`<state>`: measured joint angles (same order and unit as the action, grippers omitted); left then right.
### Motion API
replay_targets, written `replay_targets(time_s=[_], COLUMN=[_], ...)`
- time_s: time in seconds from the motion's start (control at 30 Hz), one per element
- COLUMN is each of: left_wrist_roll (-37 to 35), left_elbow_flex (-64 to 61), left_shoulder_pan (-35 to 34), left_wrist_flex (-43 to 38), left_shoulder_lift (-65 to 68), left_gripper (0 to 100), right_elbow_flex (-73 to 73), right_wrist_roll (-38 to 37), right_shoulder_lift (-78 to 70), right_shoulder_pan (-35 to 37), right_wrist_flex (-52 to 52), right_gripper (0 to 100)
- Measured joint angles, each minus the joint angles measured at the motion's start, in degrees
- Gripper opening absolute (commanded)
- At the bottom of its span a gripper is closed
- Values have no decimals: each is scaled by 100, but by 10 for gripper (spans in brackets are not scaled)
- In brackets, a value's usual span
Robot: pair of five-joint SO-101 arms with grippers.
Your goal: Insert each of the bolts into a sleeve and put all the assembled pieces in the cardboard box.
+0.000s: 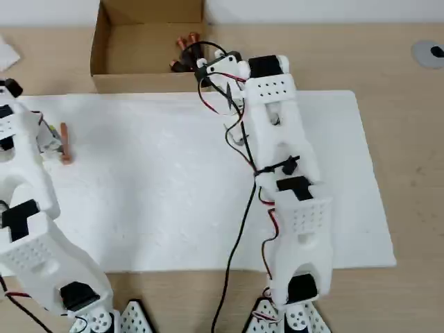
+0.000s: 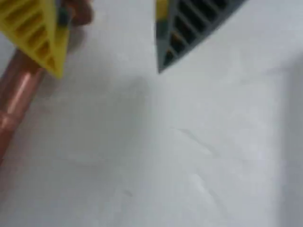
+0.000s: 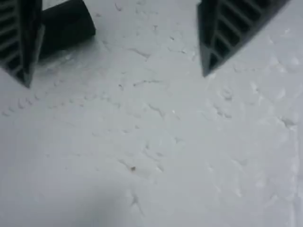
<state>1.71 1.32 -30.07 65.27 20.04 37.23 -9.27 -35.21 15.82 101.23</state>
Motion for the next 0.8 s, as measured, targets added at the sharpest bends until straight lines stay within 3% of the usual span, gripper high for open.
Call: replay_targets(time_s=[0.43, 0.67, 0.8], left_wrist_roll=[0, -167, 448], left_elbow_flex=[1064, 1169, 1345], left_shoulder_pan=[185, 976, 1468], left_wrist_flex=[870, 888, 738], left_shoulder_lift=[0, 0, 0], left_gripper=[143, 146, 147], right_elbow_flex=[-9, -26, -26], right_wrist_roll=[0, 0, 0], right_shoulder_lift=[0, 0, 0], right_shoulder_pan=[0, 0, 0], right_wrist_flex=[0, 0, 0], right_gripper=[267, 267, 267])
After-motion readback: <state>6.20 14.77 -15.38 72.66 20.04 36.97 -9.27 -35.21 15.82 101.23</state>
